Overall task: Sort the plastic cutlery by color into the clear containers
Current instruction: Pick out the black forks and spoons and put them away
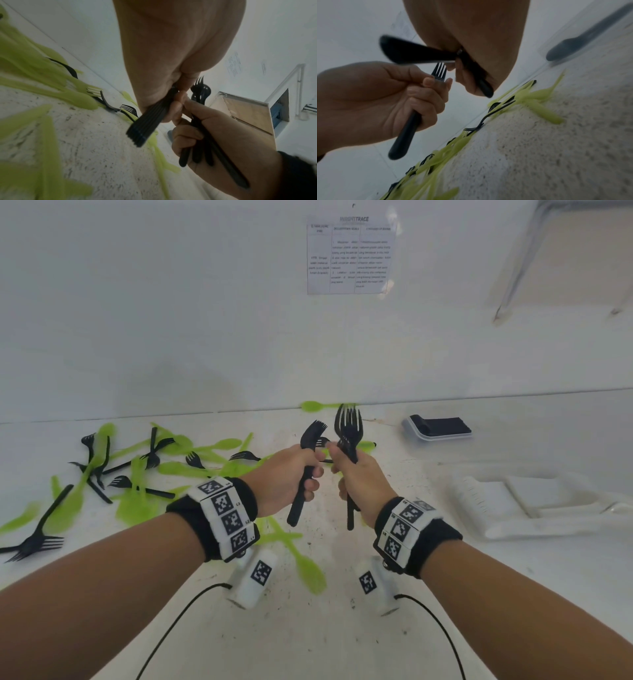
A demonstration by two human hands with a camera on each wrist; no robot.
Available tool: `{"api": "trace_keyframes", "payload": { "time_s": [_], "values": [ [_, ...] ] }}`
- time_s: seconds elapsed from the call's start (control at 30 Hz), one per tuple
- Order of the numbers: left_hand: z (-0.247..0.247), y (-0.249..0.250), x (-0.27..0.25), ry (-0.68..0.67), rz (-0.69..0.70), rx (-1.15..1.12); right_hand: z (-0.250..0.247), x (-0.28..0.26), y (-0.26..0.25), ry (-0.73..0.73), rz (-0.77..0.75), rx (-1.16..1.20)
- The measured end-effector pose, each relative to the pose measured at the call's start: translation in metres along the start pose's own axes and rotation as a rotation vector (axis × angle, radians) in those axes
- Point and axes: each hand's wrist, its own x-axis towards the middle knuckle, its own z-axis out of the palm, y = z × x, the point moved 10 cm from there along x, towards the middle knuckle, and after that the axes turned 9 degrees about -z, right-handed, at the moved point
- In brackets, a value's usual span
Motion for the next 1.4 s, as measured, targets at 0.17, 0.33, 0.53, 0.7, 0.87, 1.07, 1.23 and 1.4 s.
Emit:
{"api": "trace_keyframes", "payload": {
  "time_s": [0.17, 0.33, 0.53, 0.7, 0.87, 1.07, 1.23, 1.4],
  "values": [
    [-0.013, -0.004, 0.003, 0.062, -0.017, -0.082, -0.005, 0.001, 0.004, 0.050, -0.018, -0.040],
    [-0.019, -0.006, 0.004, 0.077, -0.029, -0.111, -0.010, 0.006, -0.007, 0.091, -0.116, 0.005],
    [-0.006, -0.008, 0.002, 0.072, -0.005, -0.031, -0.008, 0.001, -0.013, 0.135, -0.153, -0.069],
    [0.005, -0.013, 0.004, 0.029, 0.009, -0.044, -0.001, 0.000, -0.021, 0.124, -0.188, -0.027],
    [0.003, -0.013, 0.005, 0.001, 0.065, -0.101, 0.001, -0.006, -0.023, -0.025, -0.157, 0.038],
    [0.006, -0.022, 0.007, -0.002, 0.050, -0.108, 0.005, -0.006, -0.021, -0.052, -0.195, -0.086],
    [-0.010, -0.013, 0.008, 0.063, 0.095, -0.113, 0.021, -0.013, -0.015, -0.211, -0.219, -0.238],
    [-0.015, -0.017, 0.011, 0.065, 0.055, -0.216, 0.019, -0.016, -0.011, -0.173, -0.198, -0.169]
  ]
}}
